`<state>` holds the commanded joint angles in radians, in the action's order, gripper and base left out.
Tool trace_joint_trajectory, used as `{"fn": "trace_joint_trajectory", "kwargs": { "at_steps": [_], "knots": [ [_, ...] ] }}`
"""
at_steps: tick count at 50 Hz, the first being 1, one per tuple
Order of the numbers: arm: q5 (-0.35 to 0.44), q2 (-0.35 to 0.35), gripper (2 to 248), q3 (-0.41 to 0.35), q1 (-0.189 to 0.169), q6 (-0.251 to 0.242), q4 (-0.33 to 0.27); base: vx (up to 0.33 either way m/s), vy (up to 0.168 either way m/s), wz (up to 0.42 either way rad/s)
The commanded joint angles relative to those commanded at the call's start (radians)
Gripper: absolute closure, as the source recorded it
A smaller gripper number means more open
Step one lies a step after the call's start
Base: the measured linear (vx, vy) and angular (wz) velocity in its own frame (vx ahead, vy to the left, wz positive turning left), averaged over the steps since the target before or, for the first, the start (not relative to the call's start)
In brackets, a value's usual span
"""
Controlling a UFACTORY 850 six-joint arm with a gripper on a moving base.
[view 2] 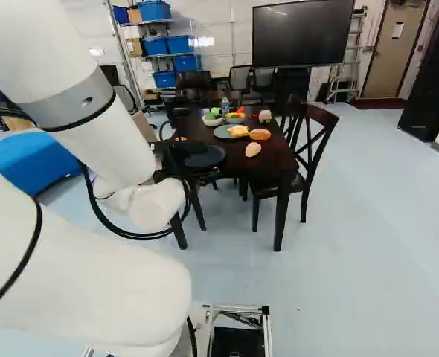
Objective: Move the croissant to the empty plate
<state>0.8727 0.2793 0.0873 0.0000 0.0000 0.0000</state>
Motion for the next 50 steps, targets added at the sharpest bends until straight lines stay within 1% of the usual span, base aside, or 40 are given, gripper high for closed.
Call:
{"fn": "trace_joint_trajectory", "kwargs": {
  "at_steps": [17, 50],
  "knots": [
    [0.000, 0.000, 3, 0.000, 0.000, 0.000, 0.000, 0.094, -0.001, -0.010],
    [0.000, 0.000, 3, 0.000, 0.000, 0.000, 0.000, 0.149, -0.003, -0.017]
  ]
}}
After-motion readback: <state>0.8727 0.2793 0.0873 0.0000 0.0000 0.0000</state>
